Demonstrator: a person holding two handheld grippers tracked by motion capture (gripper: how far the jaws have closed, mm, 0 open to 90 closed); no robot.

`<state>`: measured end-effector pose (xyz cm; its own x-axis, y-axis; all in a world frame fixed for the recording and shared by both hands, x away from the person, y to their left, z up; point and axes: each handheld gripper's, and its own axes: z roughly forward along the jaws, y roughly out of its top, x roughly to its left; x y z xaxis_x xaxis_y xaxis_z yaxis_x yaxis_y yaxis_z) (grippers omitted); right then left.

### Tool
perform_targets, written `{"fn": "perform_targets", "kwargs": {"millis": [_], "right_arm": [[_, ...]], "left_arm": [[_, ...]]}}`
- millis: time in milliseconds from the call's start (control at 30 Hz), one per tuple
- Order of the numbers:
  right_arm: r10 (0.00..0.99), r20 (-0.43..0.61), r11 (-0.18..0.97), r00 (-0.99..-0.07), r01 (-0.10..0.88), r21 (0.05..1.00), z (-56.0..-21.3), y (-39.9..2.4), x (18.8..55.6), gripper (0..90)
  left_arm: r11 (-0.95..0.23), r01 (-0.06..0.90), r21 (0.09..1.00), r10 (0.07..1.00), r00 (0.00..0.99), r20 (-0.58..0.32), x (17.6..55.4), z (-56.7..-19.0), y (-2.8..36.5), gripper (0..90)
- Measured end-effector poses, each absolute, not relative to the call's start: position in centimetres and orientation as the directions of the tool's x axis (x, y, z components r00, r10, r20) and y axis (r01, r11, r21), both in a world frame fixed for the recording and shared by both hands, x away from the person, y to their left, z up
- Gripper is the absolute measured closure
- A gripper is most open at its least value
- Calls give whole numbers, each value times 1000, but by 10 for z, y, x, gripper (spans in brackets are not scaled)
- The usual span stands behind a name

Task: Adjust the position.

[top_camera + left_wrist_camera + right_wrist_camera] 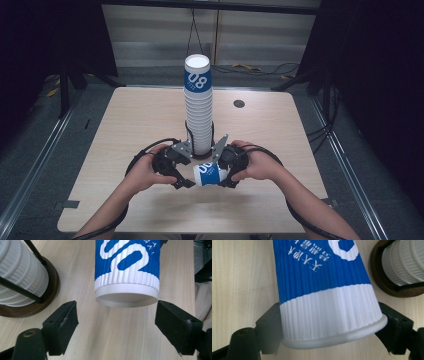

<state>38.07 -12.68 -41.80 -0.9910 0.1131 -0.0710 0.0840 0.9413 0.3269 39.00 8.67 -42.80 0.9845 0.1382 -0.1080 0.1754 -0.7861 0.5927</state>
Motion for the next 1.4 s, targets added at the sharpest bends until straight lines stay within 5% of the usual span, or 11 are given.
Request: {"fn": "perform_targets", "kwargs": {"millis": [1400], "right_arm": [[123,-65,948,-990,97,305,-411,-120,384,183]], "left_arm": [[-816,80,572,97,995,0,380,-430,71,189]]}}
